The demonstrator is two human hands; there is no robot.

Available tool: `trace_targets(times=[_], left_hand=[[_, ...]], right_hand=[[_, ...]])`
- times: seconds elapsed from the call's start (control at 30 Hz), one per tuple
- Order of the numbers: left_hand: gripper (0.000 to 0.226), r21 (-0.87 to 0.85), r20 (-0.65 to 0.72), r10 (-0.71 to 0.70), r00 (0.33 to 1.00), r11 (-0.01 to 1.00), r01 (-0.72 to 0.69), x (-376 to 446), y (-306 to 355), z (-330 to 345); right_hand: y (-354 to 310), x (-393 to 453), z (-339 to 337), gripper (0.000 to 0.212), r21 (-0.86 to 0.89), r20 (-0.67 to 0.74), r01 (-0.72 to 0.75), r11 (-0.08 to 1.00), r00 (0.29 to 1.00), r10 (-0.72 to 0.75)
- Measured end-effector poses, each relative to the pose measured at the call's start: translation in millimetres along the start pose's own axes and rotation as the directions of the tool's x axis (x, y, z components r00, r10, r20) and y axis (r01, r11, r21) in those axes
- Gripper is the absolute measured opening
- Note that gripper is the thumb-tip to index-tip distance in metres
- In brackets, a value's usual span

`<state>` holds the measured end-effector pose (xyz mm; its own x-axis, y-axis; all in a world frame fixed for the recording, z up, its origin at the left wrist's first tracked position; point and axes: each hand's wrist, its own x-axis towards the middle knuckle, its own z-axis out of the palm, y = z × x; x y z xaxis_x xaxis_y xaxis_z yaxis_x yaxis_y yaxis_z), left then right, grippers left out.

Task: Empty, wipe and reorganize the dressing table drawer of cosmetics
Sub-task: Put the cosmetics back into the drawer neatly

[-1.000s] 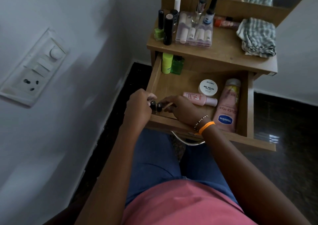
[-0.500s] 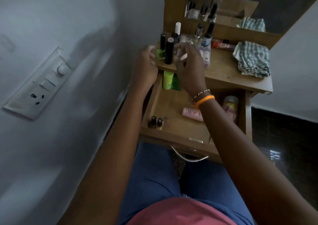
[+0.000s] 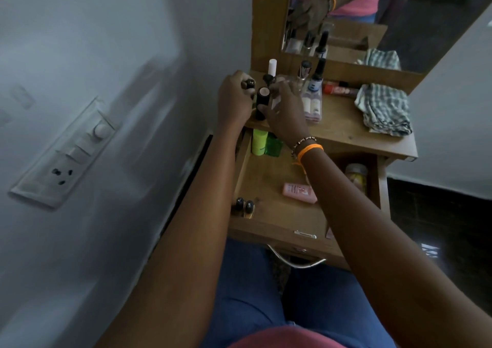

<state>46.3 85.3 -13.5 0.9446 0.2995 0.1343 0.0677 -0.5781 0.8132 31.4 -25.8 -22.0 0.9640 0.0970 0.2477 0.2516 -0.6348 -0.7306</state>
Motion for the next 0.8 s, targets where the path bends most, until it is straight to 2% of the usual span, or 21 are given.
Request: trace_targets(times=[0.1,0.17,0.23,0.3,0.4,0.5,0.6,0.8], left_hand=[[0.015,-0.044,-0.020,0.032,0.999,0.999,-0.033,-13.8,-0.9,-9.3],[0.015,-0.163,-0.023,0.063,0.998,0.984,-0.066,-31.7,-4.5,-19.2],[0.015,-0.254,0.008,0.061,0.998,0.965,-0.057,-57.0,-15.3,-28.1],[0.014,-0.263,0.051,0.040,0.998,0.964,-0.025,-81.8,-29.5,-32.4],[0.012,-0.161,0.154,0.014,0.988,0.987,0.011,-111.5,-44.8,-29.0],[0.011,0.026,0.215,-0.013,0.977,1.000,0.008,-129.0,-56.3,-22.9],[0.011,0.115,0.236,-0.040,0.971,0.993,0.013,-135.1,-69.3,-17.8],[0.010,0.165,0.203,-0.050,0.978,0.986,0.017,-136.8,-76.2,-13.7]], right_hand=[[0.6,-16.4,-2.6,0.033,0.043,-0.030,0.035,0.998,0.999,-0.034],[1.4,-35.3,-5.8,0.034,0.117,-0.043,0.060,0.991,0.998,-0.056],[6.2,-60.0,-7.9,0.035,0.170,-0.027,0.066,0.983,0.998,-0.062],[16.0,-85.2,-6.2,0.031,0.189,0.022,0.039,0.981,0.999,-0.044],[30.5,-110.7,3.0,0.029,0.176,0.154,-0.071,0.982,0.987,0.043],[36.0,-120.2,11.1,0.033,0.128,0.314,-0.170,0.977,0.941,0.123],[38.3,-121.1,17.4,0.034,0.067,0.396,-0.162,0.985,0.910,0.123],[44.9,-122.8,23.6,0.033,-0.010,0.498,-0.103,0.995,0.862,0.094]])
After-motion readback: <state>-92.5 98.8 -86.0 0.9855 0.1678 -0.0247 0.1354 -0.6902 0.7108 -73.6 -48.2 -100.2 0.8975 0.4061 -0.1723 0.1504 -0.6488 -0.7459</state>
